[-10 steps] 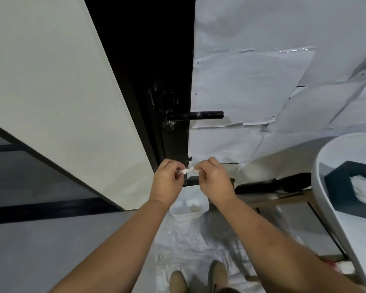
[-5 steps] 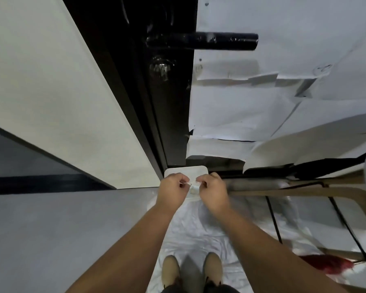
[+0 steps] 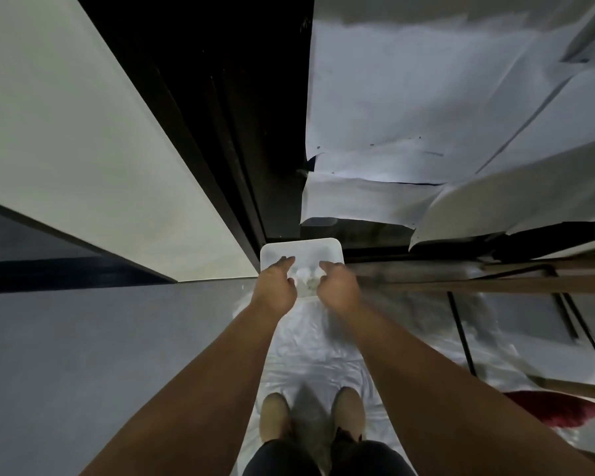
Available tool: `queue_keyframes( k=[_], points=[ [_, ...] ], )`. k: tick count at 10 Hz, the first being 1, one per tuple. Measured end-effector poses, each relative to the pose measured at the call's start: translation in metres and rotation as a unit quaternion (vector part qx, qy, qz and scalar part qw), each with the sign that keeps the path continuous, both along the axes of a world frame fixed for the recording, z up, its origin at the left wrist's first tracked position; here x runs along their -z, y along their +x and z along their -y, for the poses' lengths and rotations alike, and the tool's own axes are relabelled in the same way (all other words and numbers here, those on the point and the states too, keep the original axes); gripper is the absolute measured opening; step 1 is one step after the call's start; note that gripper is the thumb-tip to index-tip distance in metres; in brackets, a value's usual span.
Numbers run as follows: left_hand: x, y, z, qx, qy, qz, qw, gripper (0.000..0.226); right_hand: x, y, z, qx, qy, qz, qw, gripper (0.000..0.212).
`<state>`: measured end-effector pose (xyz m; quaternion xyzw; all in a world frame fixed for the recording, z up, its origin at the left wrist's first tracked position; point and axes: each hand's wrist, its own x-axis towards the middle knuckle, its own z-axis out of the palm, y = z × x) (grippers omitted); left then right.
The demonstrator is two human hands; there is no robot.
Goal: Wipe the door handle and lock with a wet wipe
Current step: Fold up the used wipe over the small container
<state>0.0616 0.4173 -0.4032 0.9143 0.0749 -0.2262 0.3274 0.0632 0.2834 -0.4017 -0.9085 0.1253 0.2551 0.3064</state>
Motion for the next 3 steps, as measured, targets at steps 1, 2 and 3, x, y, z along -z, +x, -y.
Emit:
queue_keyframes(
  k=[1, 2, 3],
  points=[
    [-0.010, -0.003, 0.001, -0.008, 0.003, -0.005, 1.000, 0.051, -0.010, -0.002, 0.000, -0.003, -0.013, 0.005, 1.000, 0.044],
    [-0.029, -0.003, 0.002, -0.016, 0.007, -0.010, 1.000, 0.051, -0.028, -0.008, 0.004, 0.004, 0.006, 0.028, 1.000, 0.039],
    [-0.061, -0.003, 0.002, -0.009, 0.023, -0.005, 1.000, 0.052, -0.058, -0.012, 0.006, 0.008, 0.019, 0.052, 0.998, 0.038]
  ],
)
